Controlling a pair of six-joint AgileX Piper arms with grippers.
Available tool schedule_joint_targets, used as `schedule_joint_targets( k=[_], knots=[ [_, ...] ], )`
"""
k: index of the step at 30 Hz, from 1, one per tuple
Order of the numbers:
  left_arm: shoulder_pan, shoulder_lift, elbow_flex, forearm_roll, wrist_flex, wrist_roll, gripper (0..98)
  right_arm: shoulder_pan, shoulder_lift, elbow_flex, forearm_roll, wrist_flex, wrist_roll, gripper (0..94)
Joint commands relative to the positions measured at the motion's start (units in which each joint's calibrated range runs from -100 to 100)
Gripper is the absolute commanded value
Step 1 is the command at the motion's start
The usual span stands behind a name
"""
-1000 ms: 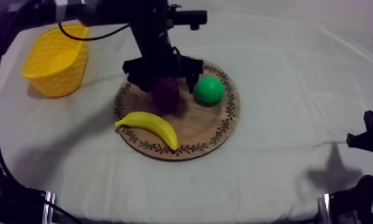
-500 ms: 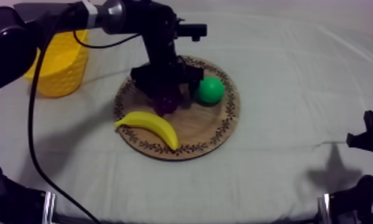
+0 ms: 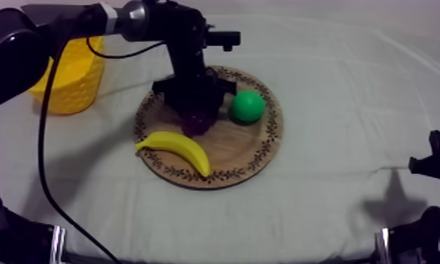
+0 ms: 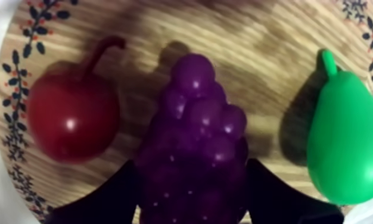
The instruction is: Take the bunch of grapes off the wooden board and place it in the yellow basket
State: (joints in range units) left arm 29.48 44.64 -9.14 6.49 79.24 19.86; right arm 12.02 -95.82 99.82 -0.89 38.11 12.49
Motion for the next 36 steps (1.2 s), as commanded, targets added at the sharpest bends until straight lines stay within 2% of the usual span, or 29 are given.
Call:
schedule_joint_targets(
  k=[1, 9, 26, 31, 36],
  knots=[
    [-0.19, -0.67, 0.8, 0.11, -0.37, -0.33, 47.3, 0.0, -0.02, -0.05, -0.01, 0.04, -0.01, 0.3],
    [-0.44, -7.49, 2.57, 0.07, 0.67, -1.97, 46.9, 0.0, -0.02, -0.05, -0.01, 0.04, -0.01, 0.3],
    [1.17, -24.82, -4.25, -0.5, 11.58, -3.91, 46.7, 0.0, -0.02, -0.05, -0.01, 0.04, -0.01, 0.3],
    [-0.39, -26.09, -4.8, -0.77, 12.47, -5.33, 46.7, 0.0, -0.02, -0.05, -0.01, 0.04, -0.01, 0.3],
    [-4.21, -26.0, -4.64, -1.39, 12.91, -7.19, 46.7, 0.0, -0.02, -0.05, -0.01, 0.04, -0.01, 0.3]
  ],
)
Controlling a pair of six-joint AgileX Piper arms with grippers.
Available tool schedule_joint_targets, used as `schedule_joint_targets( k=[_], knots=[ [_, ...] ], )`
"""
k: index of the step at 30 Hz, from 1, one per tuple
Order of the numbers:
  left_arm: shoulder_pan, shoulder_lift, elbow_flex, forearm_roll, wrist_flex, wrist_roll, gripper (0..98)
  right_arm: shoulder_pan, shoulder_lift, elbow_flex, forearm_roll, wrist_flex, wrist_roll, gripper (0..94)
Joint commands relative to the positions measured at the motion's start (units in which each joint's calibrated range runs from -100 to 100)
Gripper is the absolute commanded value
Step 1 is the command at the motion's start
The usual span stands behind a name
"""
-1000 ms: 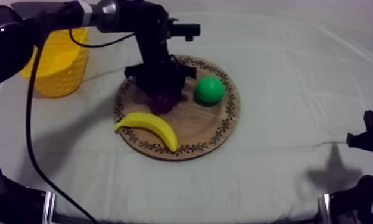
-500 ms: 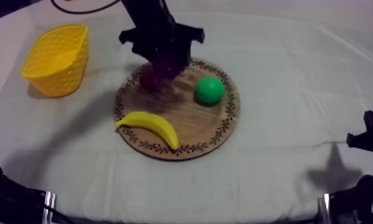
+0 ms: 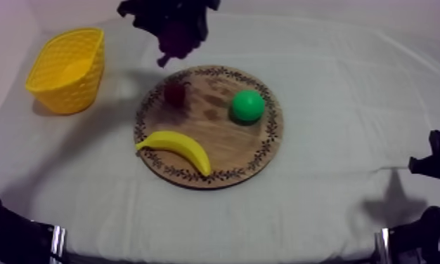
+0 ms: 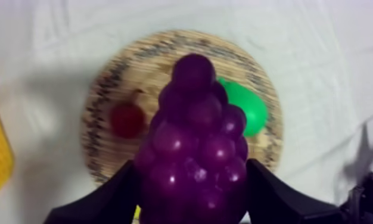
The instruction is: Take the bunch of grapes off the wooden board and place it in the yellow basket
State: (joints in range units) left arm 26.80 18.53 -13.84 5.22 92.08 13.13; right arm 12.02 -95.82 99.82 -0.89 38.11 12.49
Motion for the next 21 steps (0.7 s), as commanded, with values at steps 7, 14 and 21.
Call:
schedule_joint_targets(
  k=[7, 14, 21],
  knots=[
    [-9.11, 0.72, 0.21, -1.28, 0.29, -3.51, 46.7, 0.0, -0.02, -0.05, -0.01, 0.04, -0.01, 0.3],
    [-16.48, 0.46, 0.48, -2.39, 0.33, -6.16, 46.8, 0.0, -0.02, -0.05, -0.01, 0.04, -0.01, 0.3],
    [-22.32, -0.04, -0.2, -3.28, 1.31, -7.69, 46.9, 0.0, -0.02, -0.05, -0.01, 0.04, -0.01, 0.3]
  ],
)
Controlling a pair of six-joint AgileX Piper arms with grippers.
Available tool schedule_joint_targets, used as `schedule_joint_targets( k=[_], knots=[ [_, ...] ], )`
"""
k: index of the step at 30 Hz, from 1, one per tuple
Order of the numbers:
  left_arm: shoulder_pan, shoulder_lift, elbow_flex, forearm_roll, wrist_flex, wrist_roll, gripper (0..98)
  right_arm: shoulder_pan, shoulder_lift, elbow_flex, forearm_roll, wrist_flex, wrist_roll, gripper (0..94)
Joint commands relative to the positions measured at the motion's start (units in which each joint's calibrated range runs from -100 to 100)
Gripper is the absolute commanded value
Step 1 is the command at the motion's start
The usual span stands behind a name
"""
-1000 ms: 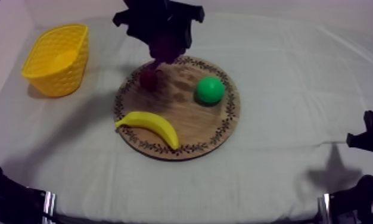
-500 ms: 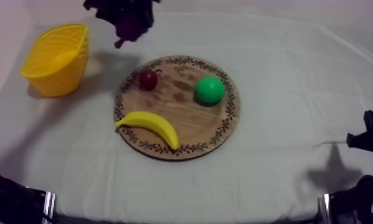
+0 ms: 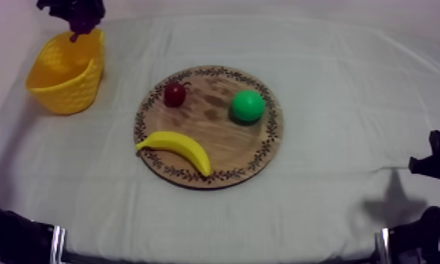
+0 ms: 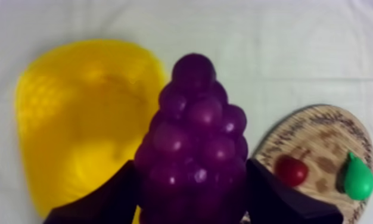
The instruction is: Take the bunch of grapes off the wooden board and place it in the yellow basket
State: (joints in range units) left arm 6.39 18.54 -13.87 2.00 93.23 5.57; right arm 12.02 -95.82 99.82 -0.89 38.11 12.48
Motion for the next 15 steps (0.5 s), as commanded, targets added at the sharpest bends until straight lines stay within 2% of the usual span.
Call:
schedule_joint_targets(
  k=[1, 6, 15],
  knots=[
    [-2.53, -0.18, -0.31, -0.17, 0.34, -0.27, 46.9, 0.0, -0.02, -0.05, -0.01, 0.04, 0.0, 0.3],
    [-4.81, -0.97, -1.68, -0.86, 1.84, -0.53, 47.0, 0.0, -0.02, -0.05, -0.01, 0.04, 0.0, 0.3],
    [-6.32, 0.47, -2.04, -1.44, 3.14, -0.22, 46.9, 0.0, -0.02, -0.05, -0.01, 0.04, 0.0, 0.3]
  ],
)
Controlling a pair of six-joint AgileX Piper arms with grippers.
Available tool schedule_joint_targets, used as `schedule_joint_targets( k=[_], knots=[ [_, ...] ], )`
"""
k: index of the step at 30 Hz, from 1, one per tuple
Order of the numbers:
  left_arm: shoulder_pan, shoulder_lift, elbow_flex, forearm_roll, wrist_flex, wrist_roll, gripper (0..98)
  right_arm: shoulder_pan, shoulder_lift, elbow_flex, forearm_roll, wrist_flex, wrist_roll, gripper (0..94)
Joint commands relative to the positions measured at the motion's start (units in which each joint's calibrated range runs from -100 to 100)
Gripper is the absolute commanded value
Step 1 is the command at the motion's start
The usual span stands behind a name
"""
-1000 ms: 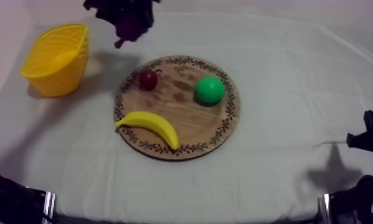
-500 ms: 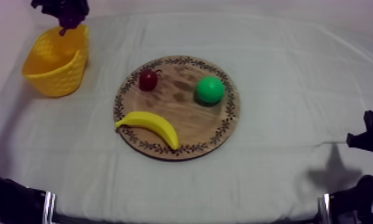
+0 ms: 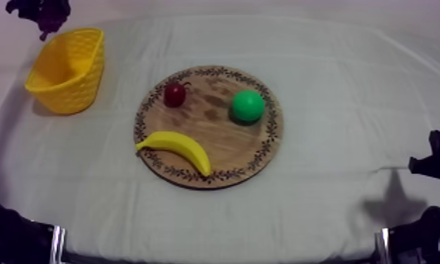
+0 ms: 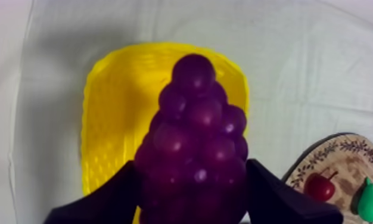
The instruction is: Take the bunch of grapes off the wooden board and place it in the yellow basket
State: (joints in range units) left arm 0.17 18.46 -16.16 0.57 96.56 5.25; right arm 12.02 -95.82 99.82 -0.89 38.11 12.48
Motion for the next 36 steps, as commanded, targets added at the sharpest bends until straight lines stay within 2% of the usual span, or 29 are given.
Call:
schedule_joint_targets(
  k=[1, 14, 17, 22, 26, 30, 36],
  knots=[
    [-0.22, 1.15, 0.66, 0.01, -0.44, 0.21, 46.9, 0.0, -0.02, -0.05, -0.01, 0.04, 0.0, 0.3],
    [-1.3, 11.01, 6.04, 1.15, -6.85, 0.68, 49.3, 0.0, -0.02, -0.05, -0.01, 0.04, 0.0, 0.3],
    [-1.47, 12.72, 6.64, 1.16, -7.91, 0.81, 56.1, 0.0, -0.02, -0.05, -0.01, 0.04, 0.0, 0.3],
    [-1.9, 14.23, 7.31, 1.24, -9.12, 0.91, 77.0, 0.0, -0.02, -0.05, -0.01, 0.04, 0.0, 0.3],
    [-2.15, 14.63, 7.17, 1.29, -9.83, 0.69, 89.3, 0.0, -0.02, -0.05, -0.01, 0.04, 0.0, 0.3],
    [-2.27, 14.59, 6.88, 1.2, -10.61, 0.69, 94.1, 0.0, -0.02, -0.05, -0.01, 0.04, 0.0, 0.3],
    [-2.12, 12.0, 7.78, 1.03, -12.04, 0.33, 95.7, 0.0, -0.02, -0.05, -0.01, 0.04, 0.0, 0.3]
  ],
)
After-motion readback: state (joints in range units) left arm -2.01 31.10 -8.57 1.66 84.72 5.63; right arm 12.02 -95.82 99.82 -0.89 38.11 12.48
